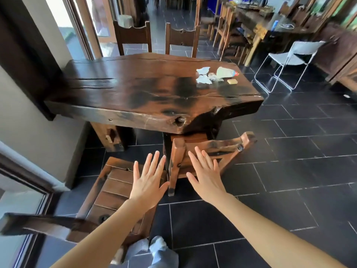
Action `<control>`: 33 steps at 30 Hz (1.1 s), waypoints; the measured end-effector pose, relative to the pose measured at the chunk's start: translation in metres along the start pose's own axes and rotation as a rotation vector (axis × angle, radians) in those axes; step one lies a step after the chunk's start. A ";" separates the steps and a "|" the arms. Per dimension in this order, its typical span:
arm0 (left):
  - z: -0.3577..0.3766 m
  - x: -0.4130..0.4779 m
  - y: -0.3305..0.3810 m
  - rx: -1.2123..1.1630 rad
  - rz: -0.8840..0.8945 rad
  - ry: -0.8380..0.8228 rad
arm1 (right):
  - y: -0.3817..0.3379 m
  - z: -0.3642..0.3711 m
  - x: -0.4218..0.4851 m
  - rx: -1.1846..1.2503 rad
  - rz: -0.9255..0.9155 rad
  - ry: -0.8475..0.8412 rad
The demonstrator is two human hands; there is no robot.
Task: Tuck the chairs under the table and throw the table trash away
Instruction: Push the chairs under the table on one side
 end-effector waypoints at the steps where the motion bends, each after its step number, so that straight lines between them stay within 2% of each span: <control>1: -0.002 -0.009 0.002 0.005 0.013 0.003 | -0.005 0.000 -0.009 0.011 0.001 0.007; 10: -0.020 -0.087 -0.039 0.041 0.000 0.014 | -0.065 0.033 -0.073 0.038 -0.053 0.041; 21: -0.035 -0.091 -0.111 0.038 0.028 0.039 | -0.158 0.046 -0.048 0.026 -0.104 0.044; 27: -0.027 -0.094 -0.204 0.025 0.033 0.000 | -0.220 0.078 -0.035 0.031 -0.066 -0.032; 33: -0.003 -0.105 -0.298 0.124 -0.023 -0.156 | -0.254 0.117 -0.043 0.036 0.092 -0.163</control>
Point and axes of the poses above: each hand's wrist, its own x-axis towards the middle knuckle, its own z-axis out of the palm, y = z × x, the point moved 5 cm from there along x, towards the middle knuckle, and after that the axes turned 7 degrees about -z, right-handed, at the moved point
